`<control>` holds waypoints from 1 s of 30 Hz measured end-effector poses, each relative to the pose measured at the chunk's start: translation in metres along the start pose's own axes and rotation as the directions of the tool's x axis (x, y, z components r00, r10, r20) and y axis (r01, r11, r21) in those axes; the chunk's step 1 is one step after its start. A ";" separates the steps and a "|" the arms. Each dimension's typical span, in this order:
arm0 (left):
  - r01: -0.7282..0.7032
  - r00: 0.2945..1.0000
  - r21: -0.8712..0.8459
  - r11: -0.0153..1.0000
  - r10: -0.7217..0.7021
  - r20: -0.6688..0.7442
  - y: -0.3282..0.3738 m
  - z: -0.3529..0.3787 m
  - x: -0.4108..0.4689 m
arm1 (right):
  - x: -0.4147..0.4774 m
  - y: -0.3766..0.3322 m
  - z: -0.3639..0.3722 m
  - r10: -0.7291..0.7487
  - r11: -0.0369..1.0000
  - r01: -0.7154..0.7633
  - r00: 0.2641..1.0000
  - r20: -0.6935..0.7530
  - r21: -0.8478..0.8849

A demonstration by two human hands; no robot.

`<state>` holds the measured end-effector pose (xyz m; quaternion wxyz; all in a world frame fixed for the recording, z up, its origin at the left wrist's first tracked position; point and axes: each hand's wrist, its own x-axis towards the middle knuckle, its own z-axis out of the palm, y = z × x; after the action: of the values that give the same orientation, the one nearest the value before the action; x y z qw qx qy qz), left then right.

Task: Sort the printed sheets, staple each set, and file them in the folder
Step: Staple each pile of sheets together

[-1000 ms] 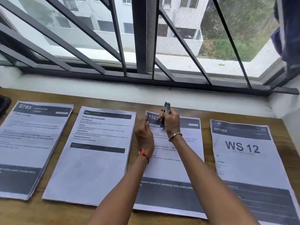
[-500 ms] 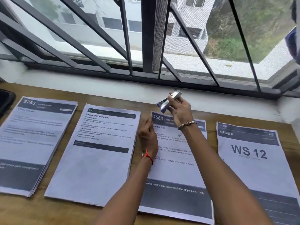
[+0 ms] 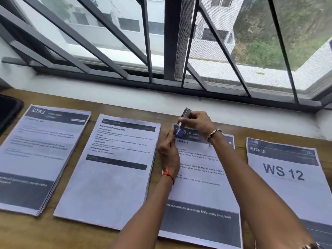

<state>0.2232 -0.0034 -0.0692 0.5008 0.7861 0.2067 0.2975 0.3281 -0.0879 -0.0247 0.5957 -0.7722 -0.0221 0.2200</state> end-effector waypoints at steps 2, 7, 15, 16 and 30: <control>-0.012 1.000 -0.002 1.000 0.012 -0.001 0.000 0.000 0.000 | 0.002 0.001 0.001 -0.015 1.000 0.015 0.999 0.044 -0.017; -0.025 1.000 -0.004 1.000 0.025 -0.002 0.002 -0.001 0.000 | 0.003 0.001 0.003 -0.003 0.999 0.007 0.991 0.133 -0.031; 0.085 0.996 0.035 0.996 -0.086 0.031 0.006 -0.003 0.002 | 0.005 0.008 0.006 -0.003 1.000 0.004 0.992 0.123 -0.010; 0.110 0.992 0.034 0.993 -0.111 0.060 0.008 -0.003 0.001 | 0.005 0.009 0.007 -0.010 1.000 0.010 0.993 0.118 -0.002; 0.112 0.977 0.101 0.989 -0.128 0.168 0.003 0.000 0.005 | 0.010 0.019 0.010 -0.010 0.985 -0.003 0.997 0.074 0.170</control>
<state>0.2274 -0.0018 -0.0651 0.4978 0.8171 0.2224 0.1872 0.3289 -0.0813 -0.0477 0.6586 -0.7097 -0.0267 0.2488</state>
